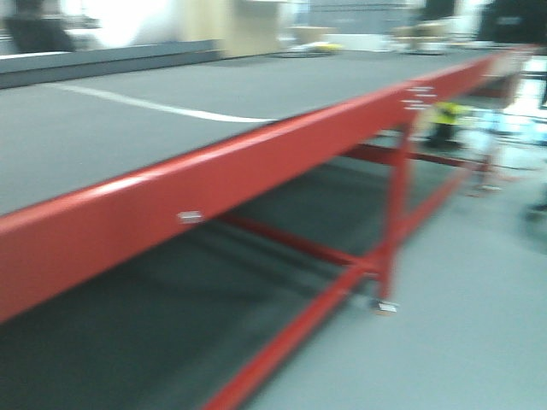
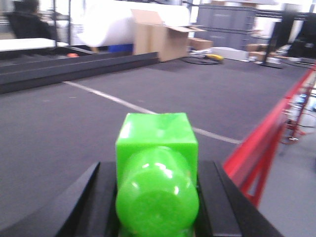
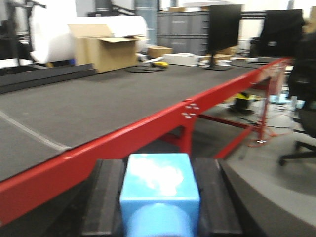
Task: Grab block from conveyor and place in blue bin
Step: 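Drive the base away from the conveyor, turning toward the blue bin shelves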
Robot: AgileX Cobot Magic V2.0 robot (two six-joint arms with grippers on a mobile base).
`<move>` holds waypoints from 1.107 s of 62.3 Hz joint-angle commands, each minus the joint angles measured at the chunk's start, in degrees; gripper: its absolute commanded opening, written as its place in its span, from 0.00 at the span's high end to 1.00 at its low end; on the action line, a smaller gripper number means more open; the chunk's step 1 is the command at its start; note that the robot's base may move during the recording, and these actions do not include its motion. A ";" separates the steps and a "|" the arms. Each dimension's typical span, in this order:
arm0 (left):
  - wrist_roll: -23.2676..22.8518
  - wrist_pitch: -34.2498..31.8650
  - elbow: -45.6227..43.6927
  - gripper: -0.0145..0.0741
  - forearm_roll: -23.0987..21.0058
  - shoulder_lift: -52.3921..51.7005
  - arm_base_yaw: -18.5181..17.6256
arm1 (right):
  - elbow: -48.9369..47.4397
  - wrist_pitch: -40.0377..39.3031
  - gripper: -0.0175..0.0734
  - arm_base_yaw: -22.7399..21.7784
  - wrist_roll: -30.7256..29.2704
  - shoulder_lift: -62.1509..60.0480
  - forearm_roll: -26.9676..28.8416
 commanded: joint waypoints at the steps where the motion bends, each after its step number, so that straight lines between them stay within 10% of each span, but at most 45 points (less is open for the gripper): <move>1: -0.36 -1.48 0.07 0.96 0.18 -0.30 -0.43 | -0.44 -1.37 0.98 -0.10 0.07 -0.09 -0.01; 69: -0.36 -1.48 0.07 0.96 0.18 -0.30 -0.43 | -0.44 -1.37 0.98 -0.10 0.07 -0.09 -0.01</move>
